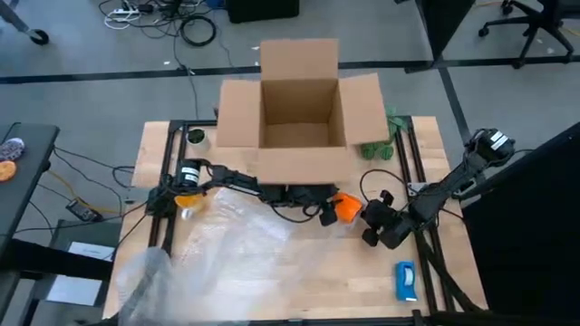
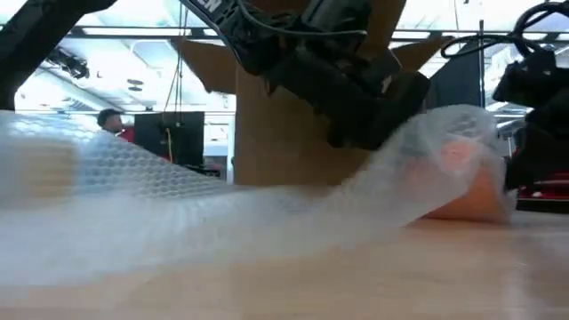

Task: Wrap mug
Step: Wrap the orange mug with the bubble wrap

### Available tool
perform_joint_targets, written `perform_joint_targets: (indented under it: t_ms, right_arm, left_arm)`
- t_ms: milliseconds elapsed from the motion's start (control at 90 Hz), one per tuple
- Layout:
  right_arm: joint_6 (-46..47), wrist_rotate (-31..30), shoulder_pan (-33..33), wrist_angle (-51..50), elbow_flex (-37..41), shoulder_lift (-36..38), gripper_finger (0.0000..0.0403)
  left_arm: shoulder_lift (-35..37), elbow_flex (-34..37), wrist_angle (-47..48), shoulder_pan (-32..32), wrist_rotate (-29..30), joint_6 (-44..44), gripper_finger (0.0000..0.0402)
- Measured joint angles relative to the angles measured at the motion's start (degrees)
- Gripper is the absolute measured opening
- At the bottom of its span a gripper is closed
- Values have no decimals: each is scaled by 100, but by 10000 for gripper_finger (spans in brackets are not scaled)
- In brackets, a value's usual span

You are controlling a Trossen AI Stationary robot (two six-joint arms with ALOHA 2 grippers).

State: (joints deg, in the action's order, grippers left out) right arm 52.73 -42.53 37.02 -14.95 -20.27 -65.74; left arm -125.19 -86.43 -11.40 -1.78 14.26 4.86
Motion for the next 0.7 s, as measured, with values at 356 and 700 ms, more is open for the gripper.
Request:
perform_joint_targets:
  t_ms: [356, 700]
  right_arm:
    - [-786, -39, -511, 1202, -2, -1089, 0]
    - [-1117, -164, -219, 1623, -101, -1151, 0]
  left_arm:
    - [40, 4, 223, -212, -208, 90, 166]
    - [151, -155, 798, -352, -245, -31, 166]
